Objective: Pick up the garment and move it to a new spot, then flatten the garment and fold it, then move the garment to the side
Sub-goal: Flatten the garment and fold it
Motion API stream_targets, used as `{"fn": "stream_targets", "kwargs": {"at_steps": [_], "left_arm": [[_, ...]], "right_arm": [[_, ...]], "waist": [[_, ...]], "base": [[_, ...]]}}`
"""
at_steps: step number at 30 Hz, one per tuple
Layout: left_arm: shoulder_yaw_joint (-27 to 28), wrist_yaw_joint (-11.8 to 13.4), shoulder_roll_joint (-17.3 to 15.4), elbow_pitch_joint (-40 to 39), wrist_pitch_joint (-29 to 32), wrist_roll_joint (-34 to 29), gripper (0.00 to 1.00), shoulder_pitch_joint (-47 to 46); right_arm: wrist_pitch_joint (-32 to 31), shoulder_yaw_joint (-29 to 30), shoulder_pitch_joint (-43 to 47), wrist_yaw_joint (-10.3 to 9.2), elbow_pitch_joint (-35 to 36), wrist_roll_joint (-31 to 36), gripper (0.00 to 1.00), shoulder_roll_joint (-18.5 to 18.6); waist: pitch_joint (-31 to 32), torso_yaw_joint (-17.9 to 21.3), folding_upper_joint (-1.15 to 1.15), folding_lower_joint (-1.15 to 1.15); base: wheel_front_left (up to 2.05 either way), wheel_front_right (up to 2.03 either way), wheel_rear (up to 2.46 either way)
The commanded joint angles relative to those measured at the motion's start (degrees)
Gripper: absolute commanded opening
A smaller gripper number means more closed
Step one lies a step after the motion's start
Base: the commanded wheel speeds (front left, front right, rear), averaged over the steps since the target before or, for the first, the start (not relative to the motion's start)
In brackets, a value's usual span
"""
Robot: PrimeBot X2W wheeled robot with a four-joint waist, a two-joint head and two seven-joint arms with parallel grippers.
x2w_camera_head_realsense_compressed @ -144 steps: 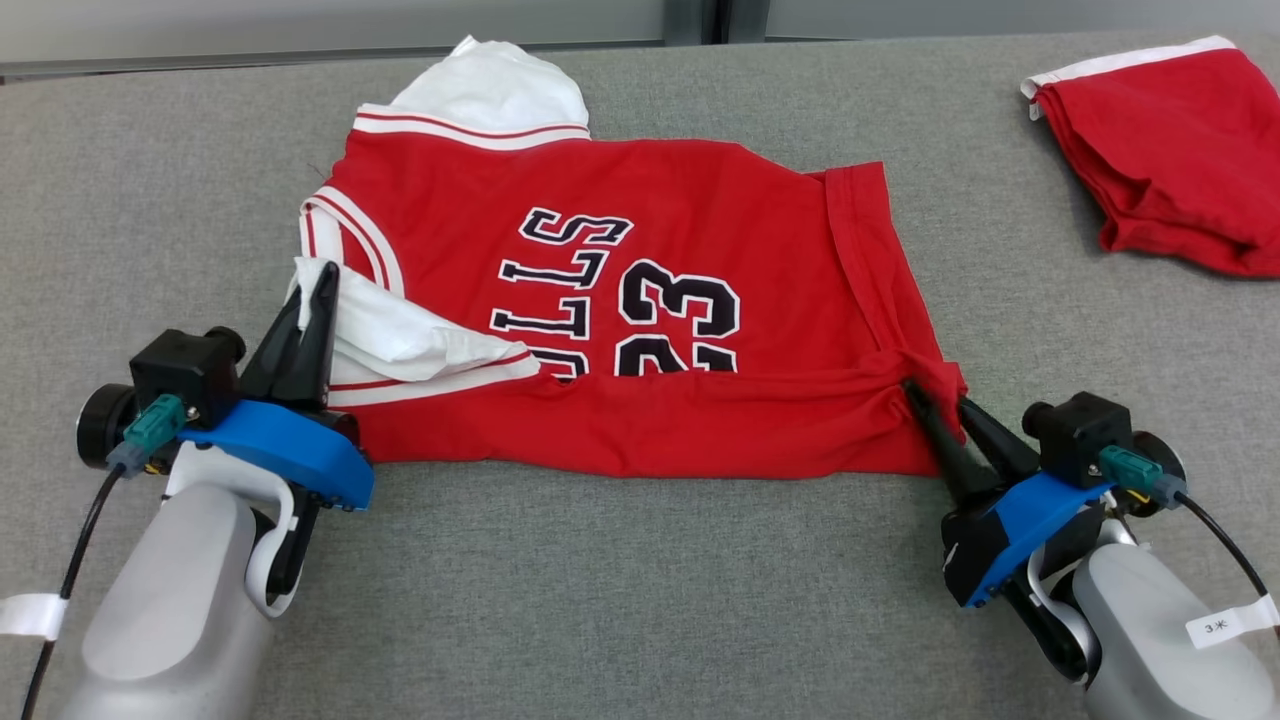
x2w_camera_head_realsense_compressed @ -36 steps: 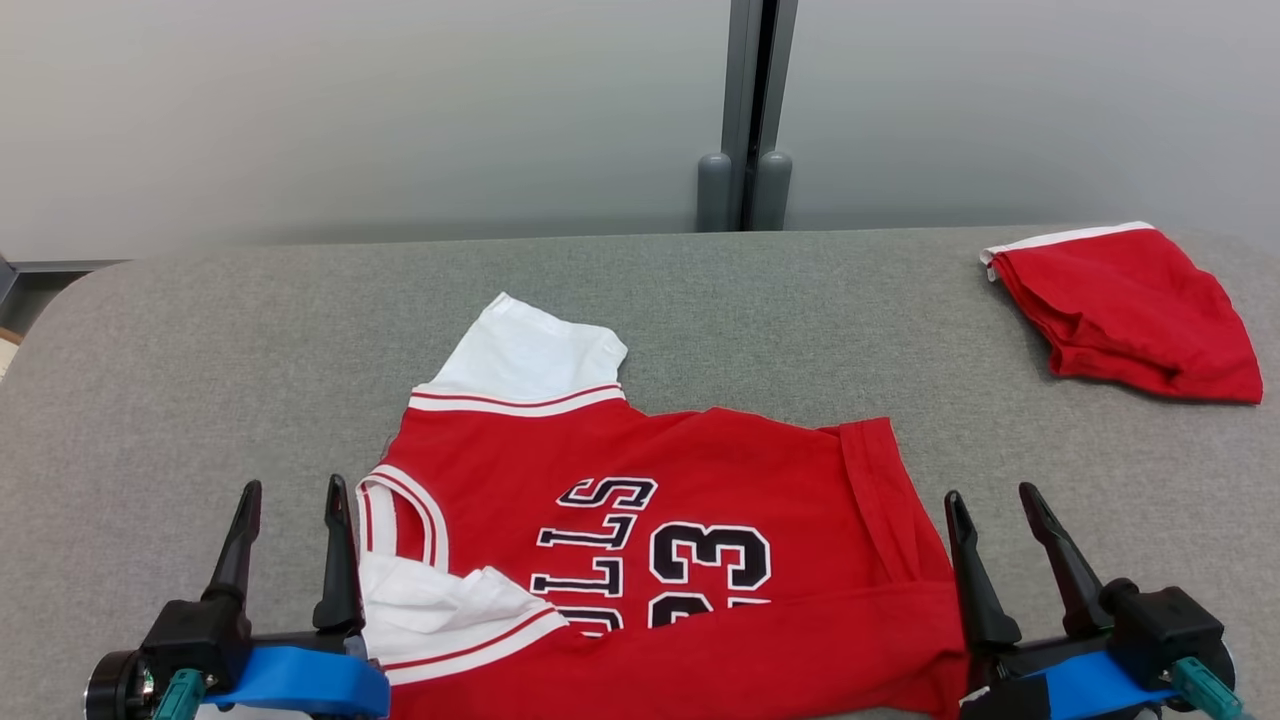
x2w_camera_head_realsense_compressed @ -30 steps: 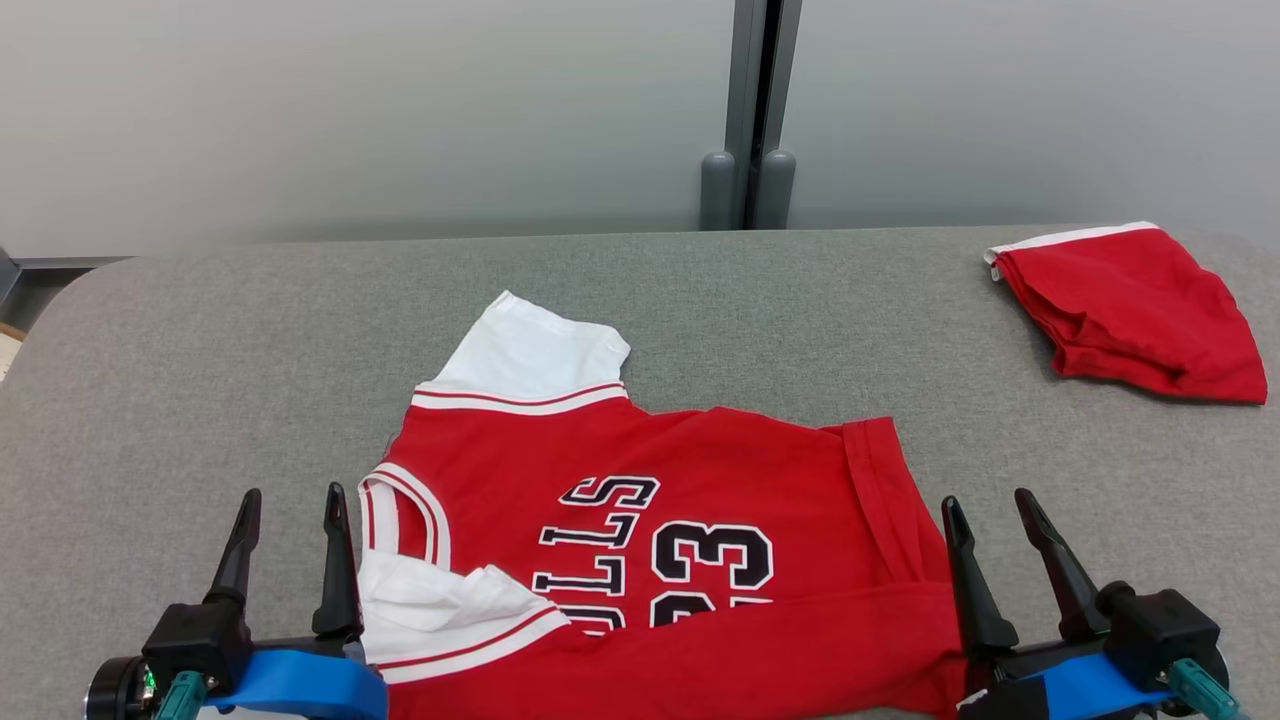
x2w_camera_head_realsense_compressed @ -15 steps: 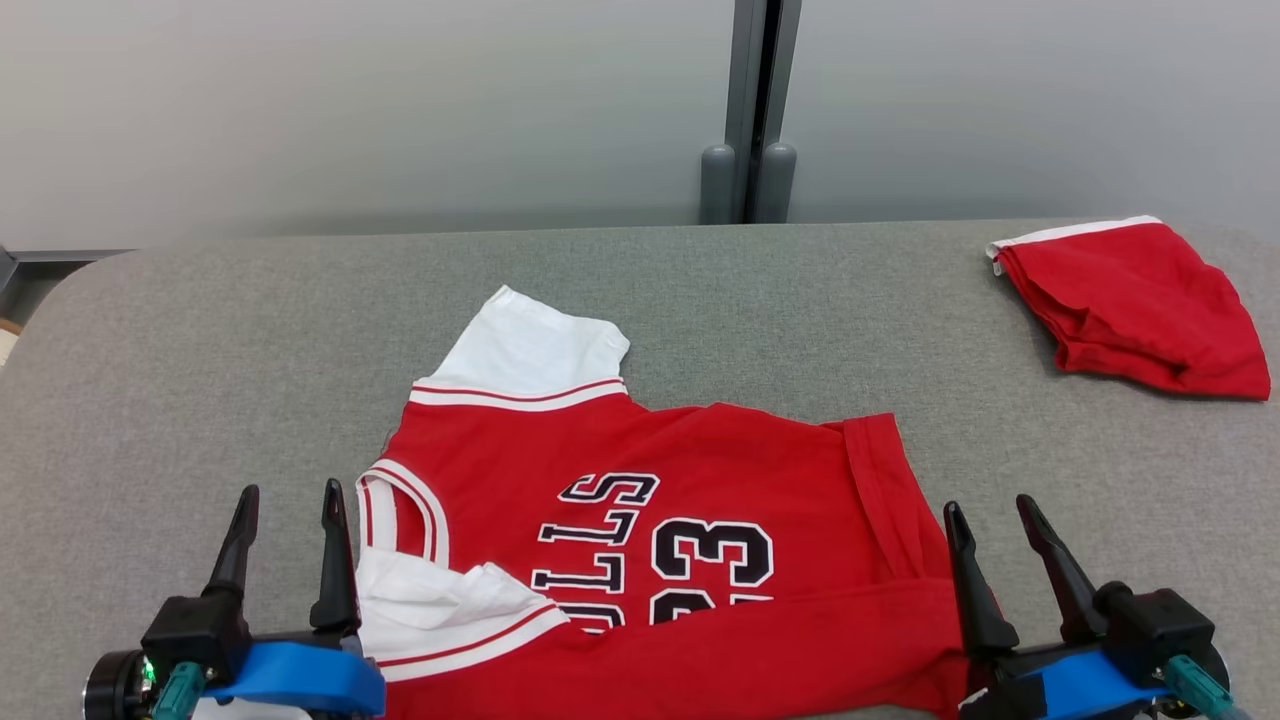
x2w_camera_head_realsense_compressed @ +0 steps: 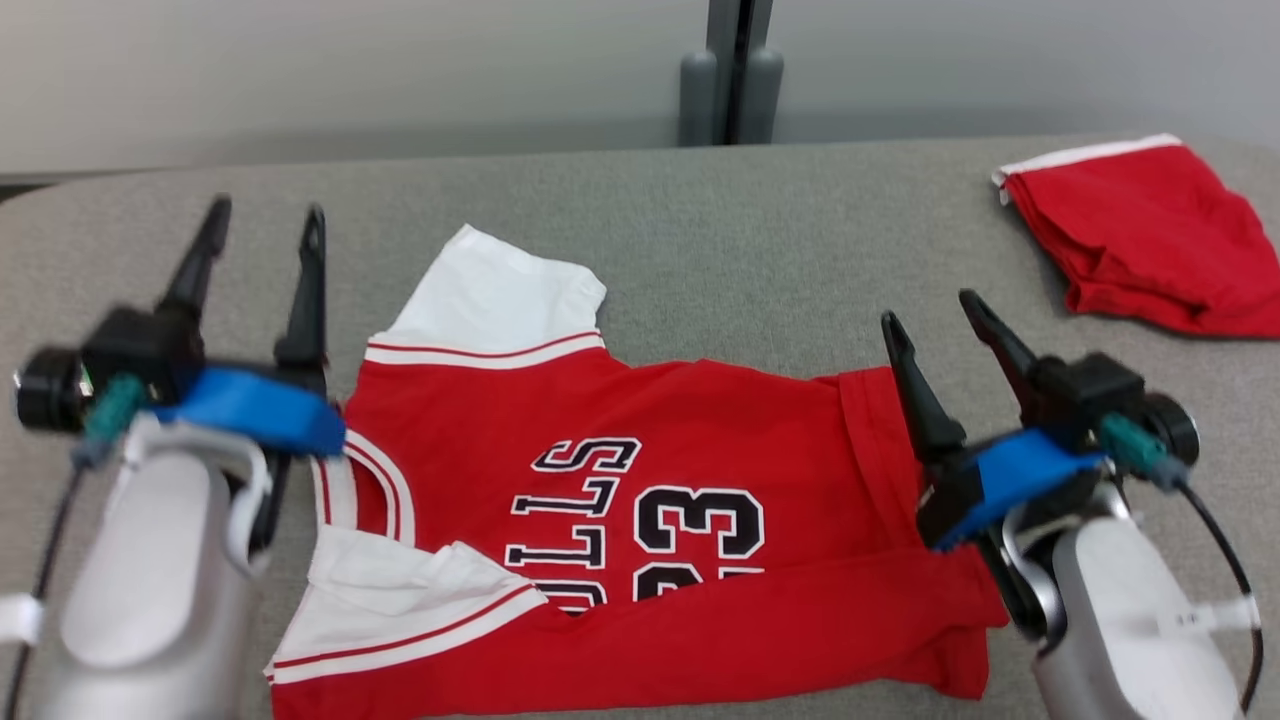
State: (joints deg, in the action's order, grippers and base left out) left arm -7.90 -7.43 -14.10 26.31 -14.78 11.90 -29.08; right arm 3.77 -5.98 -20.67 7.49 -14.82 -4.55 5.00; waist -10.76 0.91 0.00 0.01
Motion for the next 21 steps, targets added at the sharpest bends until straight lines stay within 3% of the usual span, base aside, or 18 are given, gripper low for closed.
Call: {"fn": "stream_targets", "kwargs": {"at_steps": [1,9,13,21], "left_arm": [[-1.1,0.0,-1.1,1.0,0.2,1.5,1.0,-2.8],[-15.9,0.0,-8.7,9.9,7.5,14.7,1.0,-19.5],[-22.3,0.0,-11.2,12.3,11.5,21.8,1.0,-24.6],[-32.4,0.0,-15.6,16.9,15.6,30.2,1.0,-29.9]], "right_arm": [[-0.9,-0.4,-1.9,0.01,-0.4,0.4,1.0,0.6],[-7.1,-4.7,-11.0,0.01,-2.0,-0.9,1.0,1.5],[-7.4,-6.2,-13.5,0.01,-1.9,-1.4,1.0,1.2],[-6.2,-8.2,-16.4,0.01,-2.7,-1.6,1.0,0.2]], "waist": [[-2.8,1.2,0.0,-0.01],[-10.6,4.3,0.0,-0.01],[-13.7,6.0,0.0,-0.01],[-17.6,9.1,0.0,-0.01]], "base": [[0.0,0.0,0.0],[0.0,0.0,0.0],[0.0,0.0,0.0],[0.0,0.0,0.0]]}}
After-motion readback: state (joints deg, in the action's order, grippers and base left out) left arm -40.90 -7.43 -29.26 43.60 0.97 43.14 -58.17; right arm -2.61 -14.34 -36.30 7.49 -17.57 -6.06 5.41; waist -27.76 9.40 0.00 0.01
